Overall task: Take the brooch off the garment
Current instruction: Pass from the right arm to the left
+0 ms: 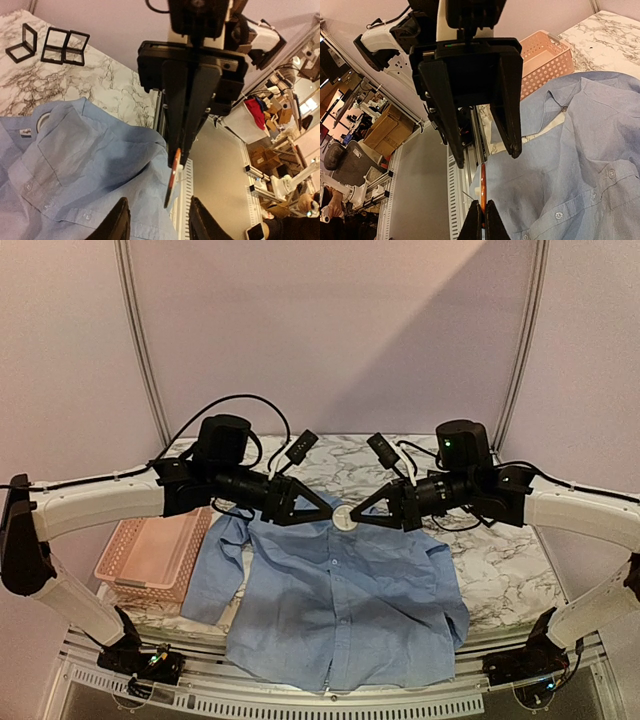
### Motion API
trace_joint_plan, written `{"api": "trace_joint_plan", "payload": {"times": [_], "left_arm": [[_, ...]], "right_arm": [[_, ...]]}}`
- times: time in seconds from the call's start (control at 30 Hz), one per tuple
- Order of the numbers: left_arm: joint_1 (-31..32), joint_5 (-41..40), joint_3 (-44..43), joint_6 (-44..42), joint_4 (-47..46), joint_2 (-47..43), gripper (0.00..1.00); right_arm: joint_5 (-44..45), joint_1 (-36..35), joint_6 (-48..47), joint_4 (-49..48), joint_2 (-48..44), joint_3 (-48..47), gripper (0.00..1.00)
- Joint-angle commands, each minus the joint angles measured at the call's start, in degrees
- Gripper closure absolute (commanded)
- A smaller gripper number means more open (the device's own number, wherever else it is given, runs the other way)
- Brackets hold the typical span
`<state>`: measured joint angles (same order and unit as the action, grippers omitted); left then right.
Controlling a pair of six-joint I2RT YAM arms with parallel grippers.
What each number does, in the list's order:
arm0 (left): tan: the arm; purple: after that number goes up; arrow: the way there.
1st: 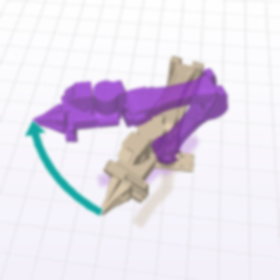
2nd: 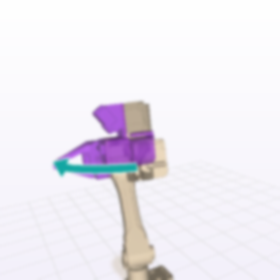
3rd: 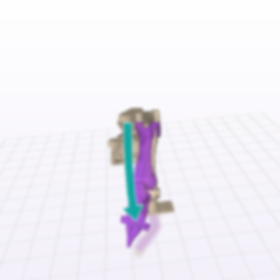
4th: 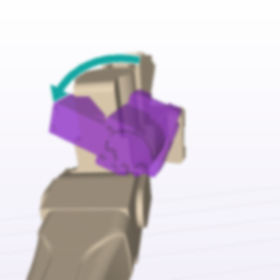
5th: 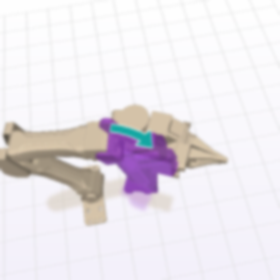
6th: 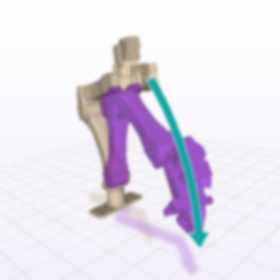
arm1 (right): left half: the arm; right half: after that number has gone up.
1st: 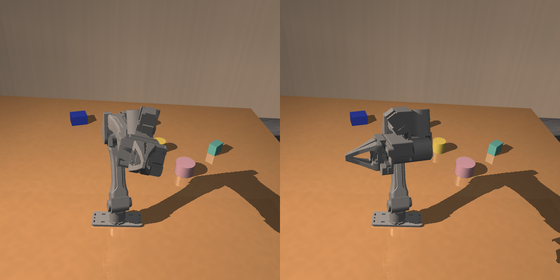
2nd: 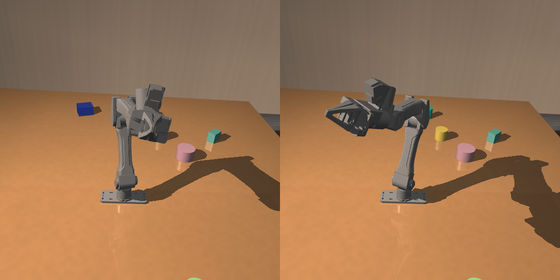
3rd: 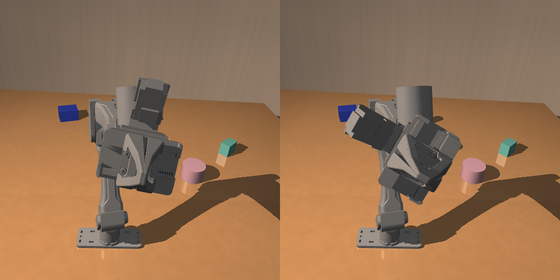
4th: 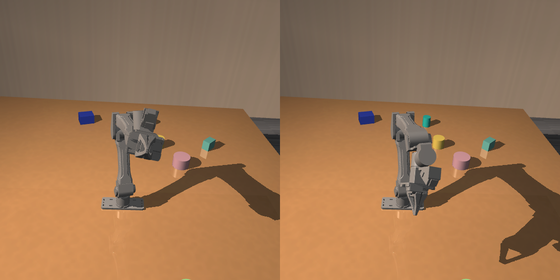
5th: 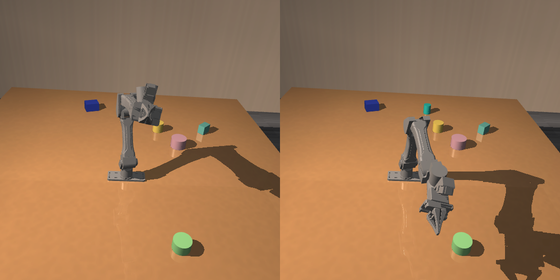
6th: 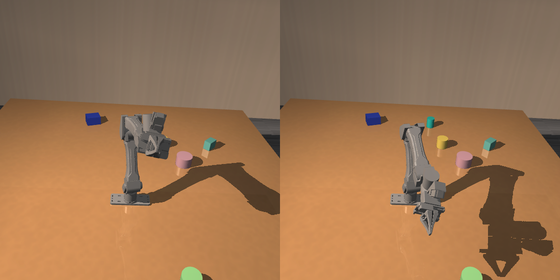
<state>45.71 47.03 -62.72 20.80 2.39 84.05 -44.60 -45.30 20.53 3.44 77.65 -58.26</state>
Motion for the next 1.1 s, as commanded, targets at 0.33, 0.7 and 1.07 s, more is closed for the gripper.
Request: {"api": "trace_joint_plan", "payload": {"times": [0.33, 0.7, 1.07], "left_arm": [[0.7, 1.5, -0.5, 0.4, 0.2, 2.1, 0.73], [1.5, 2.3, -0.8, 0.3, 0.7, 2.9, 0.80], [2.1, 2.5, -0.8, 0.3, 0.8, 3.2, 0.97]], "right_arm": [[-2.2, 0.2, -0.1, 2.1, 1.8, -3.0, 1.00], [-2.3, 0.2, -0.6, 3.7, 2.6, -4.0, 1.00], [-2.6, 0.2, -1.0, 4.7, 3.3, -4.7, 1.00]]}}
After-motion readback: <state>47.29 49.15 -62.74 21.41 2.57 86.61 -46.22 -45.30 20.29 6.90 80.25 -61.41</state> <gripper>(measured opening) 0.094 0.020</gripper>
